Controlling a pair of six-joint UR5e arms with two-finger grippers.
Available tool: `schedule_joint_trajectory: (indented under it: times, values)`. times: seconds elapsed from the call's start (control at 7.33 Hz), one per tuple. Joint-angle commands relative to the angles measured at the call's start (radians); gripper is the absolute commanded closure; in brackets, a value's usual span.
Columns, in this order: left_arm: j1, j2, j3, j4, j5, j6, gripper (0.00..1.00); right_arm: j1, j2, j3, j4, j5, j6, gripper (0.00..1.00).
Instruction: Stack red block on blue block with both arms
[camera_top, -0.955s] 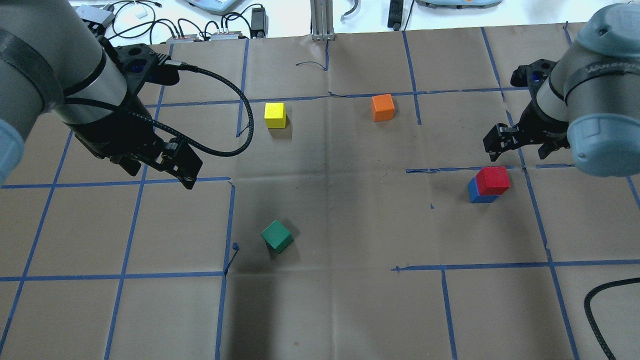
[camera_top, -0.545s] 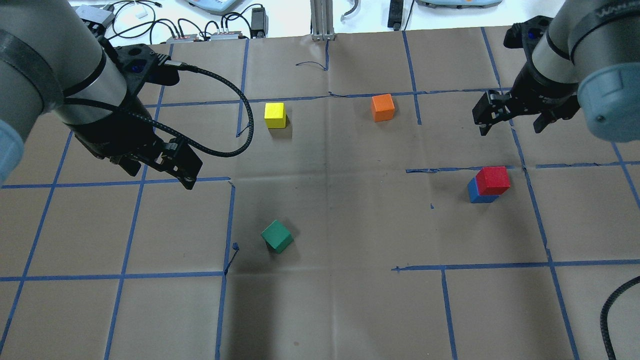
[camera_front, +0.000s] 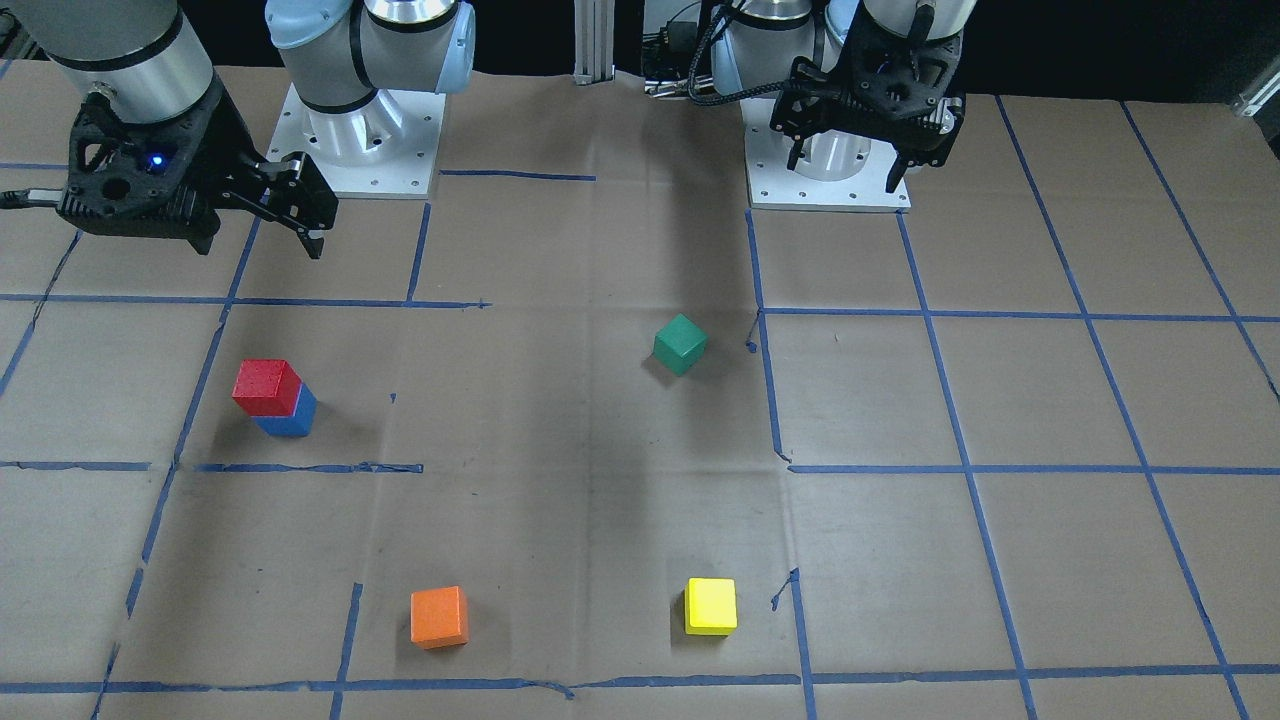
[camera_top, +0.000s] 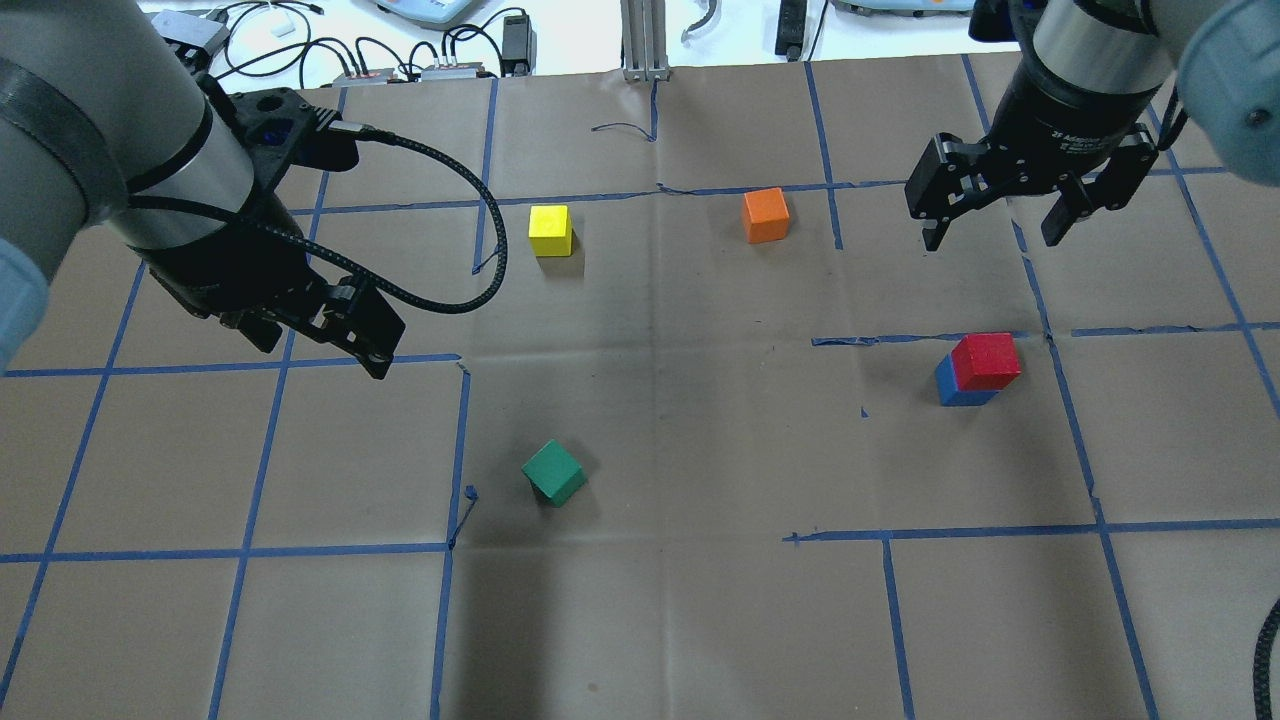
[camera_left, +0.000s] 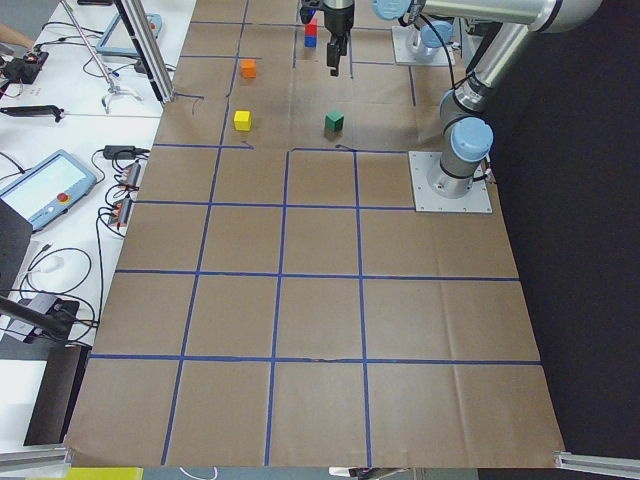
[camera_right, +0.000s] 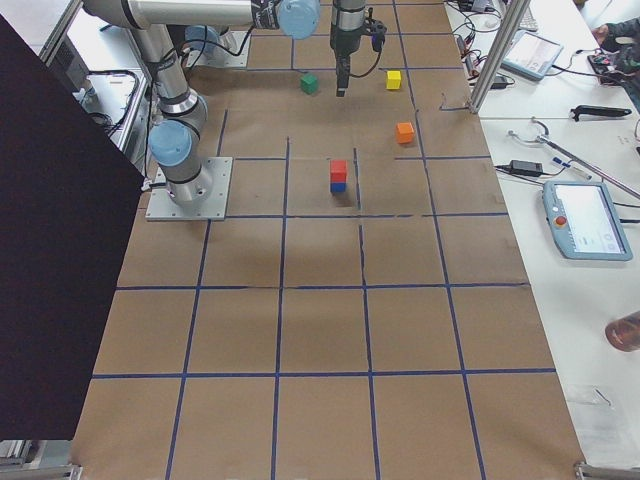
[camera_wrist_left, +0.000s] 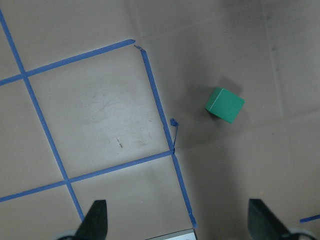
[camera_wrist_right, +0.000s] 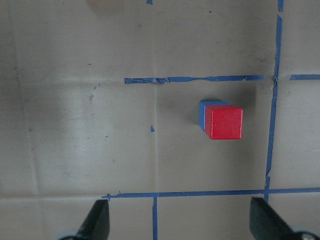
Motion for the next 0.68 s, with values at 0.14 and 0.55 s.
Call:
schedule_joint_trajectory:
  times: [0.14,0.55]
  values:
    - [0.001,0.0,0.0,0.0,-0.001,0.0,0.0,0.007,0.037,-0.067,0.045,0.002,-0.001,0.0]
    - [0.0,0.0,0.0,0.0,0.001,0.0,0.0,0.033,0.037,-0.068,0.04,-0.004,-0.002,0.0]
